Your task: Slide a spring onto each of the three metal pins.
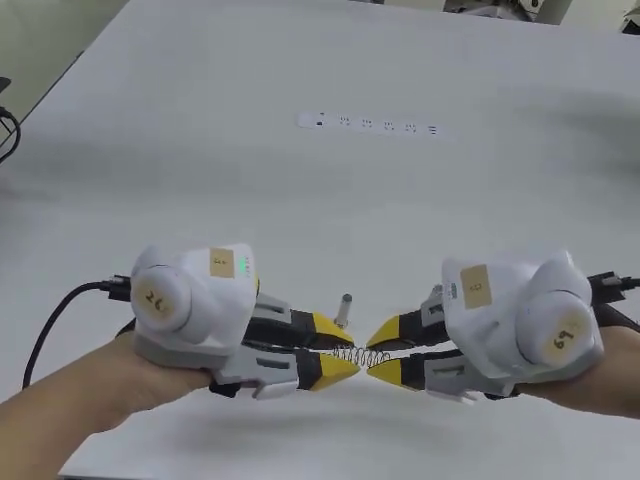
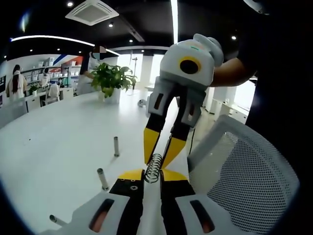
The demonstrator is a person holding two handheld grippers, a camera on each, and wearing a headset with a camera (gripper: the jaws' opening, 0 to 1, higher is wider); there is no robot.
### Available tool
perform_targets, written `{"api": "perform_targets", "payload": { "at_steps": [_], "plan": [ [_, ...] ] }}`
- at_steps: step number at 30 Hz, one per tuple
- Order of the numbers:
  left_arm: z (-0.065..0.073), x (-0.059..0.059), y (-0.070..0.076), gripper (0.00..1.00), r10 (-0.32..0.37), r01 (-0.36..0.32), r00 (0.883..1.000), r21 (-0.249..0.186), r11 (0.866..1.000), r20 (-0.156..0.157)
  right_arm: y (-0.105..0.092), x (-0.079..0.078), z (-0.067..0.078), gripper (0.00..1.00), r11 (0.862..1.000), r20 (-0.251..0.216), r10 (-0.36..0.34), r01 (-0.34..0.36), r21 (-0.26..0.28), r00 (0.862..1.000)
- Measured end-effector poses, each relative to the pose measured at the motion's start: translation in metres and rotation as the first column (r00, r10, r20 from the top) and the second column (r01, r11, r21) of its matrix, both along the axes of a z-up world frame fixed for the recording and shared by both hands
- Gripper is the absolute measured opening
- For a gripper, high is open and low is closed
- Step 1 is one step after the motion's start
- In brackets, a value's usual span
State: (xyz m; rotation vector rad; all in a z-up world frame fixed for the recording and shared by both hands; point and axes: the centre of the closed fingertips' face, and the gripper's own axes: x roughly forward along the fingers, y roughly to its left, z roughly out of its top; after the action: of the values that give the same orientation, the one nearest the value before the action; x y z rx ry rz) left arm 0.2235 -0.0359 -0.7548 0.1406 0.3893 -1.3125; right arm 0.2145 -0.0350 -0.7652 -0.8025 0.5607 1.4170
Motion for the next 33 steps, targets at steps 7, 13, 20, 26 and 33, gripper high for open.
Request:
{"api": "perform_targets", "payload": {
  "at_steps": [7,13,20,26,33],
  "plan": [
    [0.0018,-0.0026,-0.0009,0.02,-0.013,0.013,1.000,-0.001,1.000,0.010,-0.0008,-0.0011,0.0010,0.07,1.000,0.014,0.020,-0.020,-0.004,1.000],
    [0.0026,-0.0032,0.0001,0.02,-0.014,0.014,1.000,-0.002,1.000,0.006,0.0001,-0.0017,0.0016,0.07,1.000,0.015,0.024,-0.024,-0.001,1.000],
    [0.0047,-0.0035,0.0013,0.02,-0.015,0.015,1.000,-0.005,1.000,0.003,0.0010,-0.0011,0.0031,0.08,1.000,0.024,0.022,-0.022,0.014,0.999],
    [0.0063,-0.0032,0.0005,0.02,-0.011,0.011,1.000,-0.017,1.000,-0.010,-0.0008,0.0007,0.0058,0.08,0.999,-0.015,-0.021,0.022,0.048,1.000],
    [0.0073,-0.0053,-0.0012,0.02,-0.024,0.024,1.000,-0.017,1.000,-0.010,-0.0041,0.0008,0.0087,0.11,0.997,-0.046,-0.036,0.040,0.070,0.998]
  ]
}}
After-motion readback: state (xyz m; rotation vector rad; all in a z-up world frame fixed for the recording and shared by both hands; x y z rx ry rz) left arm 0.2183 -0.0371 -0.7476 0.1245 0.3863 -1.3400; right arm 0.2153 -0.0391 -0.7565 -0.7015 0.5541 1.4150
